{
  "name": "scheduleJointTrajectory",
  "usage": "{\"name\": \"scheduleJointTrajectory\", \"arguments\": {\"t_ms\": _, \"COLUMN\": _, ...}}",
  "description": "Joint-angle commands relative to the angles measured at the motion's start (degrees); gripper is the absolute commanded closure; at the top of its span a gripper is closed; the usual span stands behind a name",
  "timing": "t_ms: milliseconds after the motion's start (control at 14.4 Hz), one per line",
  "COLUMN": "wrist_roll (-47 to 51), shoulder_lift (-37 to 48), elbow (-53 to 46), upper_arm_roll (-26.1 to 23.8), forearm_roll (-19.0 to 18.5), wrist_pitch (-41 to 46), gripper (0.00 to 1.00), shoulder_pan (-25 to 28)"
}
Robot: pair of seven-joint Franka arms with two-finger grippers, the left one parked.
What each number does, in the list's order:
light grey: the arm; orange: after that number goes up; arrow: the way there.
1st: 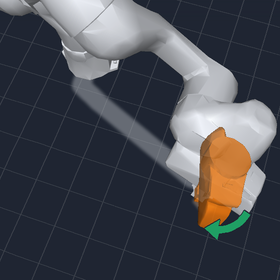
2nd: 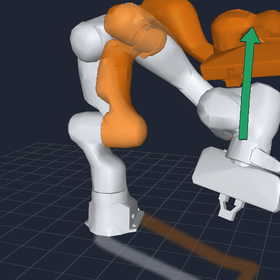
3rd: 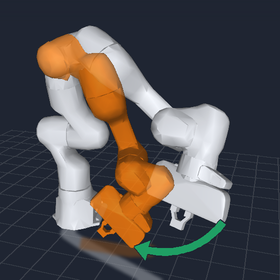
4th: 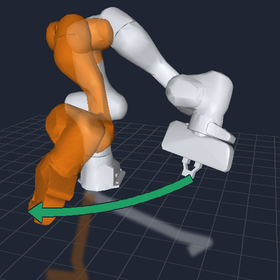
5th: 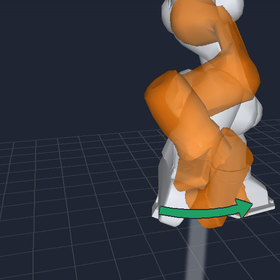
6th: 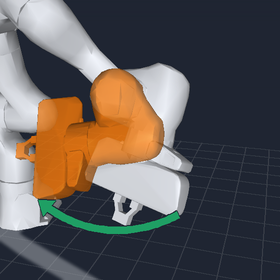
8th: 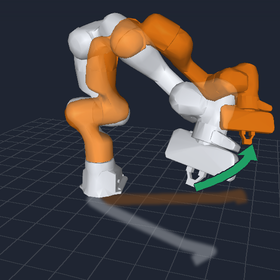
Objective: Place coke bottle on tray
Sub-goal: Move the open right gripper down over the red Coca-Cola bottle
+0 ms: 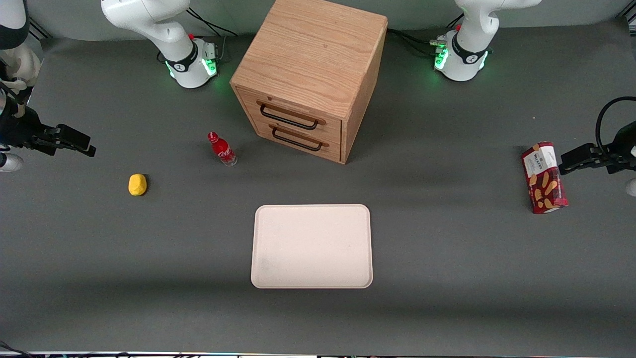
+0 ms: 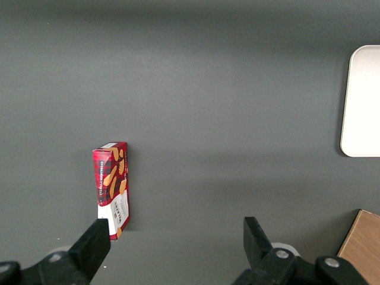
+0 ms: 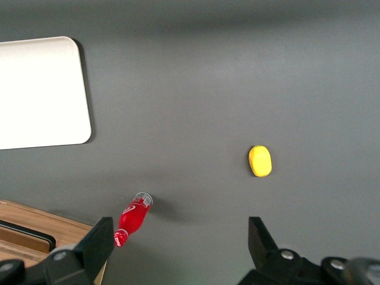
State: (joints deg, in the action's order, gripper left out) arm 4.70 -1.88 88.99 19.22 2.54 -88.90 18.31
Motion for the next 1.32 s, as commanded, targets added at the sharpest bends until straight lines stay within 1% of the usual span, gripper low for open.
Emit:
{"name": "scheduleJointTrajectory", "arguments": {"t_ms": 0, "wrist_roll": -1.01, "shoulder_lift": -1.11, "elbow": -1.81, "upper_arm_roll": 0.12, "forearm_roll": 0.27, "wrist_pitch": 1.09, "gripper": 0.00, "shoulder_pan": 0.14}}
{"name": "scheduleJointTrajectory", "arguments": {"t_ms": 278, "wrist_roll": -0.92, "shoulder_lift": -1.19, "elbow": -1.72, "upper_arm_roll": -0.50, "forearm_roll": -0.08, "wrist_pitch": 1.18, "gripper": 0.00, "shoulder_pan": 0.23}}
{"name": "scheduleJointTrajectory", "arguments": {"t_ms": 486, "wrist_roll": -0.75, "shoulder_lift": -0.06, "elbow": 1.95, "upper_arm_roll": -3.13, "forearm_roll": -0.52, "wrist_pitch": 1.62, "gripper": 0.00, "shoulder_pan": 0.41}}
{"name": "scheduleJointTrajectory", "arguments": {"t_ms": 625, "wrist_roll": -0.66, "shoulder_lift": 1.52, "elbow": 5.99, "upper_arm_roll": -6.28, "forearm_roll": -0.61, "wrist_pitch": 1.62, "gripper": 0.00, "shoulder_pan": 0.41}}
{"name": "scheduleJointTrajectory", "arguments": {"t_ms": 694, "wrist_roll": 0.39, "shoulder_lift": 2.66, "elbow": 8.80, "upper_arm_roll": -7.86, "forearm_roll": -0.61, "wrist_pitch": 0.93, "gripper": 0.00, "shoulder_pan": 0.41}}
{"name": "scheduleJointTrajectory", "arguments": {"t_ms": 764, "wrist_roll": 3.53, "shoulder_lift": 3.98, "elbow": 11.61, "upper_arm_roll": -9.36, "forearm_roll": -0.61, "wrist_pitch": 0.48, "gripper": 0.00, "shoulder_pan": 0.41}}
{"name": "scheduleJointTrajectory", "arguments": {"t_ms": 903, "wrist_roll": 9.17, "shoulder_lift": 9.93, "elbow": 22.13, "upper_arm_roll": -13.75, "forearm_roll": -0.61, "wrist_pitch": -6.33, "gripper": 0.00, "shoulder_pan": 0.41}}
{"name": "scheduleJointTrajectory", "arguments": {"t_ms": 1042, "wrist_roll": 10.67, "shoulder_lift": 15.92, "elbow": 34.26, "upper_arm_roll": -15.70, "forearm_roll": -0.61, "wrist_pitch": -14.77, "gripper": 0.00, "shoulder_pan": 0.41}}
{"name": "scheduleJointTrajectory", "arguments": {"t_ms": 1250, "wrist_roll": 17.07, "shoulder_lift": 19.19, "elbow": 44.31, "upper_arm_roll": -20.78, "forearm_roll": -0.61, "wrist_pitch": -21.74, "gripper": 0.00, "shoulder_pan": 0.41}}
